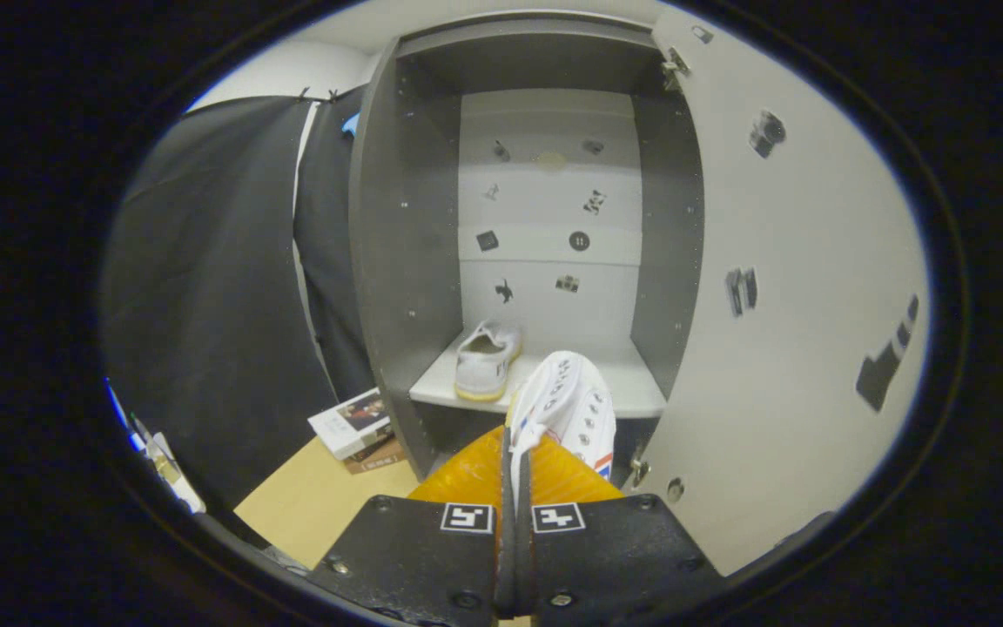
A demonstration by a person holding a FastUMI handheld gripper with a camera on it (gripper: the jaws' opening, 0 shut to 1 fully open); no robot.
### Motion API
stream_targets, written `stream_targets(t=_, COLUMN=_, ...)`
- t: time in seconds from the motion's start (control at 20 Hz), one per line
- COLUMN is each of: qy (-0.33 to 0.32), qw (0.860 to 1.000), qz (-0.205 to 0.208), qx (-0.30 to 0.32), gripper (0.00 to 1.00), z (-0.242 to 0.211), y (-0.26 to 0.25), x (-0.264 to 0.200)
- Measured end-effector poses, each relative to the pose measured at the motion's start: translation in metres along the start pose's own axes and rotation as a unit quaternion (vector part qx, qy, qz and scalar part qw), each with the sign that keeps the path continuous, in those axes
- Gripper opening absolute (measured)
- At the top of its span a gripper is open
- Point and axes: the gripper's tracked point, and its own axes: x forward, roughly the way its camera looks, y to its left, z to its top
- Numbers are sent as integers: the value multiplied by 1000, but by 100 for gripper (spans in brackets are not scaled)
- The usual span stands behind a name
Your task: Open the shoe cabinet door, grab the shoes and put them into the shoe cabinet, then close the shoe cabinet door.
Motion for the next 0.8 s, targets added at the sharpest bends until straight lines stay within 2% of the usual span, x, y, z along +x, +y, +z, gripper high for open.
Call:
stream_targets(t=0.2, qy=-17, qw=999, qz=-15, qx=-31, gripper=3, z=47, y=-12, x=46)
stream_targets(t=0.4, qy=-24, qw=998, qz=-42, qx=-33, gripper=3, z=72, y=-31, x=101)
stream_targets(t=0.55, qy=-20, qw=997, qz=-61, qx=-42, gripper=4, z=75, y=-41, x=150)
stream_targets(t=0.8, qy=4, qw=997, qz=-53, qx=-59, gripper=3, z=53, y=-52, x=221)
